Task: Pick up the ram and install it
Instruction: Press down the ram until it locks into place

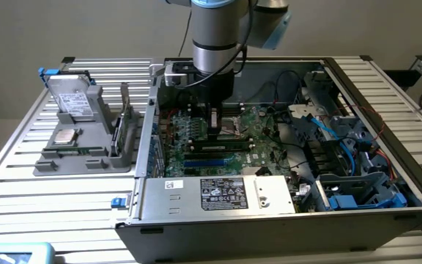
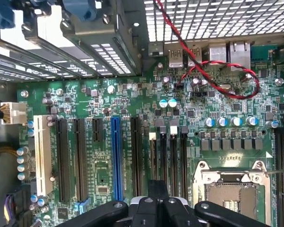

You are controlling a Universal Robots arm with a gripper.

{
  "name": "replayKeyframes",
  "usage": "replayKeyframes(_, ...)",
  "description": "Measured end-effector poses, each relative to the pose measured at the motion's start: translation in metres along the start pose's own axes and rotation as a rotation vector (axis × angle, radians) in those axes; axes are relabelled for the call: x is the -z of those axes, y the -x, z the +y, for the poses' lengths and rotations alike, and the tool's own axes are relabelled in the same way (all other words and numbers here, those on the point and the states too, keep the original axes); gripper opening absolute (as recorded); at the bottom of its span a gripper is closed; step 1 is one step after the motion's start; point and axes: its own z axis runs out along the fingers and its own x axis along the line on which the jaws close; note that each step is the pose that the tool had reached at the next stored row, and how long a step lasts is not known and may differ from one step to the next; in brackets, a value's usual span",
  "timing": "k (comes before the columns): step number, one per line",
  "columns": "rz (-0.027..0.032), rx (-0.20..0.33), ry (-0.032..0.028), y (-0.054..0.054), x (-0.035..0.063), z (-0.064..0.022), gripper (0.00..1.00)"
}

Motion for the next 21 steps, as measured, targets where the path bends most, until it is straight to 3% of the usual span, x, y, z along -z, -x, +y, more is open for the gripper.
replayKeyframes(14, 0.0003, 0.000, 0.0023, 0.001, 0.0058, -0.0289, 0.11)
replayKeyframes(15, 0.0005, 0.000, 0.0051, 0.001, 0.0058, -0.0299, 0.11)
replayKeyframes(21, 0.0009, -0.026, 0.0079, 0.001, 0.0060, -0.0301, 0.11)
